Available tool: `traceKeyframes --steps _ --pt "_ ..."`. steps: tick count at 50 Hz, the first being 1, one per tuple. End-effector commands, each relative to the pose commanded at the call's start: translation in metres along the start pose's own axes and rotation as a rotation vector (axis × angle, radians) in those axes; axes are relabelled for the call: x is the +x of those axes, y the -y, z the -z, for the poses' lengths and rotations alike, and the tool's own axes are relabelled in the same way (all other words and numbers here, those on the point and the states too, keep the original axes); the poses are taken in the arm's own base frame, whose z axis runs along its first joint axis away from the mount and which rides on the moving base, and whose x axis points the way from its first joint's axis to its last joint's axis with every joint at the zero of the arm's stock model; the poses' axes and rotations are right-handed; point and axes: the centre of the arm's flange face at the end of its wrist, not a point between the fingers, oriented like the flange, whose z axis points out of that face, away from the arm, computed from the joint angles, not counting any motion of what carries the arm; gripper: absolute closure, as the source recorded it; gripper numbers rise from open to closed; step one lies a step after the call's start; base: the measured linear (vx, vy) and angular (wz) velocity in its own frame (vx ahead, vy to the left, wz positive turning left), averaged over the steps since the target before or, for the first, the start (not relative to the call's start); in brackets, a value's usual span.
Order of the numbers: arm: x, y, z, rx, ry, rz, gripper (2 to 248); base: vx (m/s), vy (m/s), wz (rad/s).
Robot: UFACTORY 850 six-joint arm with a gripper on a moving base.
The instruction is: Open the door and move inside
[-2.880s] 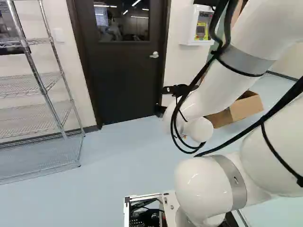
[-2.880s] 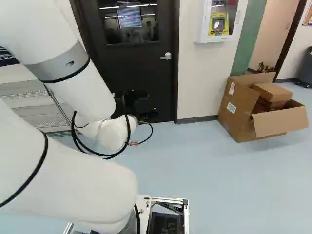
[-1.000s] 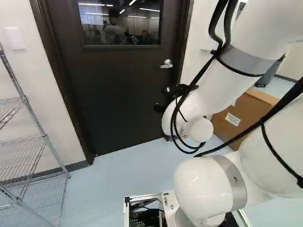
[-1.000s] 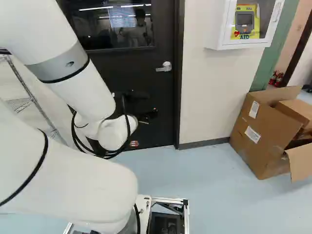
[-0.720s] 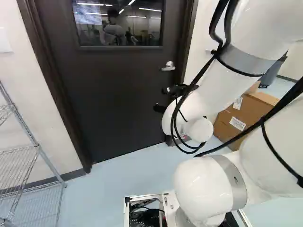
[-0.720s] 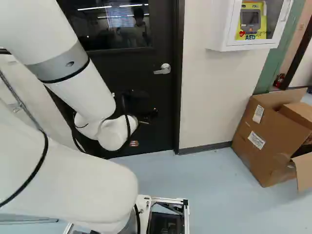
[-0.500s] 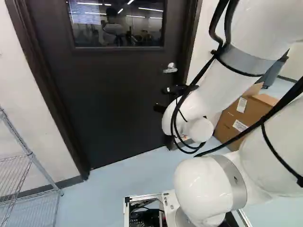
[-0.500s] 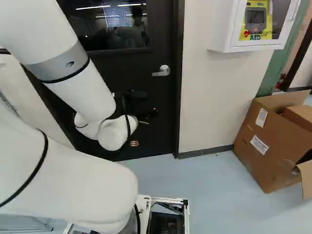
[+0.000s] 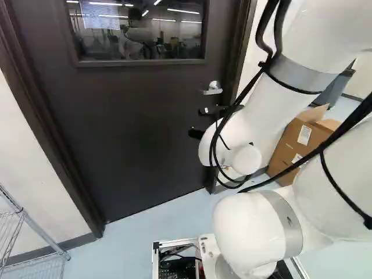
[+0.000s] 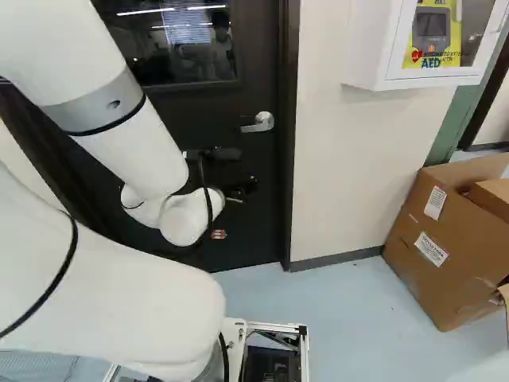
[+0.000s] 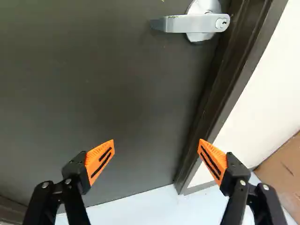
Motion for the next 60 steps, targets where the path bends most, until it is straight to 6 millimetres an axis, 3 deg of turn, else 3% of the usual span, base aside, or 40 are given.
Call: traceKeyframes --steps 18,60 --pt "0.013 0.000 -0.003 0.001 -0.034 0.000 3 0.000 0.000 0.000" --pt "0.079 0.007 -0.051 0.020 -0.126 0.005 3 0.000 0.000 0.000"
